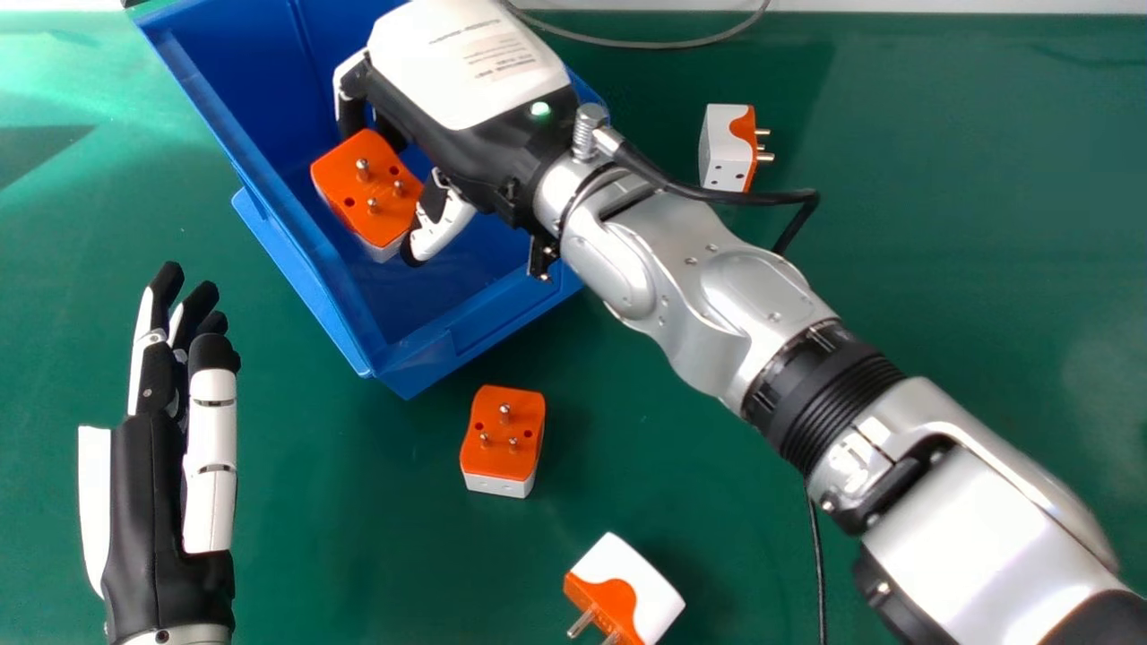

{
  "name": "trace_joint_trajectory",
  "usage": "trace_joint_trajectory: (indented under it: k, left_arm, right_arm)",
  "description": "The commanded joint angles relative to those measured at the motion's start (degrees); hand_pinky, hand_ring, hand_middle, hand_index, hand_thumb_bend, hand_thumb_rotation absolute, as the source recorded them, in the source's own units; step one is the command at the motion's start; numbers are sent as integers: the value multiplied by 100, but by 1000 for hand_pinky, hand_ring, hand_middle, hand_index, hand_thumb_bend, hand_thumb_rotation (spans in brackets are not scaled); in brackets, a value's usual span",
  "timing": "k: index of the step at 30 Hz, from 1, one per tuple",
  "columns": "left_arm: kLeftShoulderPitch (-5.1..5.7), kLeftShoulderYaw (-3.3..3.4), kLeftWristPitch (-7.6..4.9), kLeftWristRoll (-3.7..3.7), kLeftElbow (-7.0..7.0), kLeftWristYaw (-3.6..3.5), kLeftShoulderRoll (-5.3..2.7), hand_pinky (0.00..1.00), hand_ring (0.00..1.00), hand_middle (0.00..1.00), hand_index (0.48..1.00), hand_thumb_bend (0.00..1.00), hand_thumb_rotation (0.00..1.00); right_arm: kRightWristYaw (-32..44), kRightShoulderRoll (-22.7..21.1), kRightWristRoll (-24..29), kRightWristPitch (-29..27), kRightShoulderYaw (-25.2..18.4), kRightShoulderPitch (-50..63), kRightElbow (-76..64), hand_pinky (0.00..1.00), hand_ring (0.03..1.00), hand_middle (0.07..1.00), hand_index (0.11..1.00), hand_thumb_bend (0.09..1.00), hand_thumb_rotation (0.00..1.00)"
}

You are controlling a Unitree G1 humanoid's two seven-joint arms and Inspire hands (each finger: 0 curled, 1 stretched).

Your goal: Pick all objects and put in blue box

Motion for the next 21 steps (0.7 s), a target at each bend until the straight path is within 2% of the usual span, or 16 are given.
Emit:
trace_joint_trajectory:
  k: [1, 4, 9, 11, 14, 16, 17, 19, 21]
  left_arm:
    - [60, -9, -57, 15, -112, 31, -15, 883, 914, 930, 952, 423, 948]
    - [55, -7, -106, -38, -75, 32, -36, 886, 916, 932, 955, 423, 949]
    - [91, 21, -165, 70, -58, 90, -27, 888, 917, 934, 959, 421, 951]
    - [111, 21, -148, 126, -84, 127, -28, 886, 915, 933, 957, 423, 952]
    - [129, 13, -119, 154, -122, 138, -34, 883, 913, 932, 956, 424, 953]
    - [127, 8, -124, 140, -126, 128, -31, 880, 911, 930, 955, 425, 955]
    - [116, 9, -150, 111, -104, 115, -30, 879, 911, 931, 956, 426, 958]
    - [109, 18, -183, 100, -84, 129, -41, 878, 912, 932, 957, 426, 959]
    - [126, 16, -162, 78, -96, 110, -37, 878, 912, 932, 957, 426, 959]
  right_arm:
    - [-171, 110, -7, -70, 53, -335, 109, 309, 422, 531, 506, 493, 0]
    - [-173, 159, 28, -63, 103, -411, 275, 313, 423, 530, 502, 494, 0]
    - [-181, 241, 67, -5, 132, -536, 593, 324, 428, 524, 496, 496, 0]
    - [-227, 262, 67, -11, 144, -575, 708, 326, 429, 523, 496, 496, 0]
    - [-275, 297, 82, -38, 149, -641, 874, 327, 430, 523, 495, 497, 0]
    - [-342, 315, 50, -34, 183, -688, 975, 329, 430, 523, 494, 497, 0]
    - [-366, 319, 34, -34, 202, -712, 1017, 331, 431, 523, 492, 497, 0]
    - [-426, 311, -4, -21, 252, -755, 1079, 334, 432, 522, 490, 497, 0]
    - [-481, 303, -14, -14, 292, -787, 1134, 334, 432, 522, 490, 497, 0]
